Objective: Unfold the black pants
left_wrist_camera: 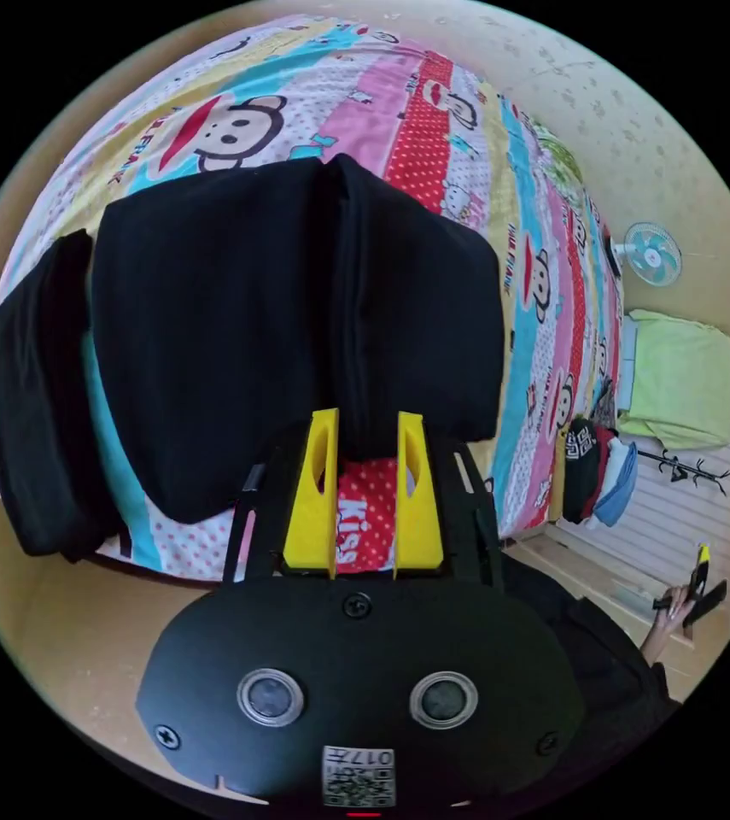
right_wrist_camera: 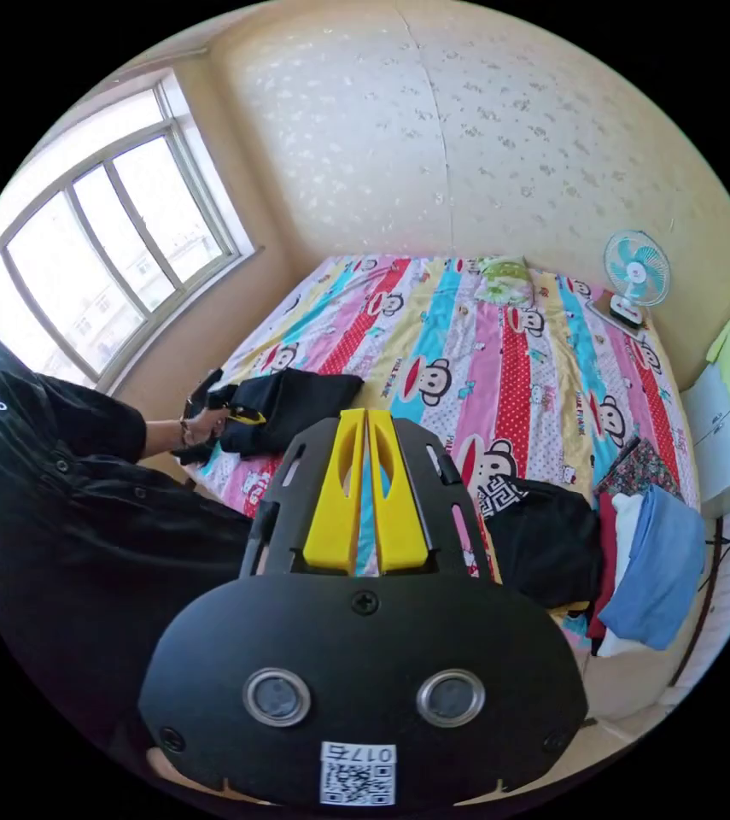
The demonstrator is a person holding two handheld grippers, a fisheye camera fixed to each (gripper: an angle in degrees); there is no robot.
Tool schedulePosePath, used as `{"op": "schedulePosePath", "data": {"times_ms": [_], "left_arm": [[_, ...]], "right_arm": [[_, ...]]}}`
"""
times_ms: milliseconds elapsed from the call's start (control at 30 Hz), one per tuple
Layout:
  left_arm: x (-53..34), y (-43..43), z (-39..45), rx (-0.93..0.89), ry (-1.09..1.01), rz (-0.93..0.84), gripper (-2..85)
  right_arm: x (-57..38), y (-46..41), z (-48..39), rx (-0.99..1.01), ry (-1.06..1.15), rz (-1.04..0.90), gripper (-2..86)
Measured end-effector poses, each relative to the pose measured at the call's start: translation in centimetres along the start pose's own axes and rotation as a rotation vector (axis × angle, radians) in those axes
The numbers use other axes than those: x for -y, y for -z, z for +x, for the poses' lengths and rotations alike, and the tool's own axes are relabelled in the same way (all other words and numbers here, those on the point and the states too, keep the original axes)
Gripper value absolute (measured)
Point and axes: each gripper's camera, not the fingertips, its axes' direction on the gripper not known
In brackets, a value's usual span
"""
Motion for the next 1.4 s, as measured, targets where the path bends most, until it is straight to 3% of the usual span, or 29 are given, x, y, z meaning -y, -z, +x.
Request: {"op": "schedulePosePath", "data": {"times_ms": [167,267,333,467,533,667,733,833,967,1133,1267,1400], "left_arm": [[0.7,-2.3,-0.3,-0.243,0.023,-0.042,8.4],[0.6,-1.8,2.1,-0.495,-0.106,-0.074,4.7],[0.0,1.5,6.5,-0.689,-0.262,-0.018,4.2],[-3.9,7.2,20.0,-0.617,-0.682,-0.002,4.0],[-9.3,8.5,29.1,-0.634,-0.992,-0.092,4.0],[-18.4,5.4,37.2,-0.724,-1.300,-0.385,4.7],[-22.4,2.3,37.6,-0.606,-1.308,-0.548,5.4],[-23.8,1.6,33.7,-0.501,-1.240,-0.511,5.2],[-22.7,2.0,25.4,-0.601,-0.977,-0.473,5.1],[-22.1,2.6,12.4,-0.786,-0.511,-0.340,3.6],[-22.4,3.9,8.5,-0.732,-0.380,-0.232,1.9],[-22.3,4.0,8.3,-0.719,-0.291,-0.168,5.4]], "right_arm": [[1.3,-0.7,-3.1,-0.088,-0.075,-0.062,0.3],[1.9,-1.3,-4.6,-0.056,-0.104,-0.017,0.2],[2.2,-1.5,-5.3,0.013,-0.112,0.064,0.2],[3.5,-2.3,-5.2,0.230,-0.156,0.312,0.3],[4.7,-3.3,-5.1,0.272,-0.159,0.372,0.4],[9.5,-8.3,-5.8,0.272,-0.123,0.309,1.1],[12.4,-12.3,-6.4,0.285,-0.132,0.111,1.7],[15.9,-21.3,-9.4,0.263,-0.039,-0.254,3.9],[17.1,-36.2,-15.1,0.175,0.097,-0.663,11.6],[18.2,-49.9,-18.6,0.163,0.110,-0.784,15.2],[18.1,-59.8,-20.3,0.064,0.114,-0.902,16.7],[16.9,-62.9,-21.0,-0.088,0.164,-0.946,14.0]]}}
